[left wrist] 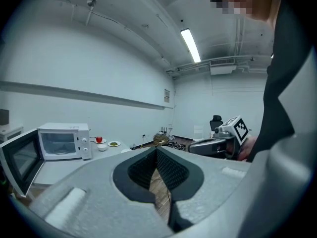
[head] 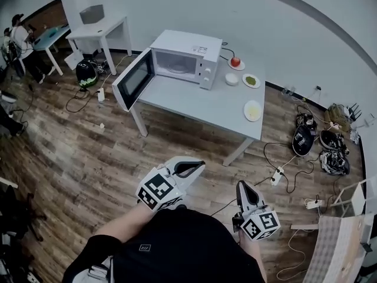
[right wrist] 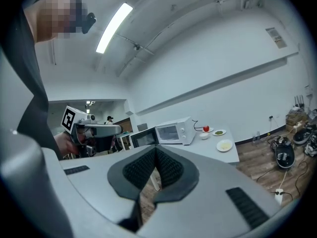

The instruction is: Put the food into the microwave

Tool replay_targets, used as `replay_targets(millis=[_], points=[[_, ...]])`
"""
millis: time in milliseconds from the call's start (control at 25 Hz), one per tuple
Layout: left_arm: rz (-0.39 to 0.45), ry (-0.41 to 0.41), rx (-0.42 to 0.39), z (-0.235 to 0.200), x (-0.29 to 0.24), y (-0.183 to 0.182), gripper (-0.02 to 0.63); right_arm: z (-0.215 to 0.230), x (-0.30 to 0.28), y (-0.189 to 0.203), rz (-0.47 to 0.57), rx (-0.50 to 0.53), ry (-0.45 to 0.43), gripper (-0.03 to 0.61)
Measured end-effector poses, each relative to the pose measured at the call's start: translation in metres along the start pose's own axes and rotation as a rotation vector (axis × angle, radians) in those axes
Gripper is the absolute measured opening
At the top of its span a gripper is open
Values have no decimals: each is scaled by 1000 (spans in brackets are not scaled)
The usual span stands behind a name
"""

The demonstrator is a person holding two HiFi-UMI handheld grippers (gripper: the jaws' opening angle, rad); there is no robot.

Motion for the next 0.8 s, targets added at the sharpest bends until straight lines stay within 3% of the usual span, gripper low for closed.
replay_targets(millis=[440,800], points=[[-31,42,8,-69,-31,13,6,15,-94,-6,-49,12,-44,9],[-60,13,40,-106,-86,20,6,71,-128,-8,-60,-32,-52,9]])
Point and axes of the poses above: the fingertips, and each gripper's own axes: x backward along the fingers, z to its right, y out of its underside, the point moved 4 cm from there along x, backward along the fingers, and after that the axes turned 5 degrees about -y, right-handed, at the moved point
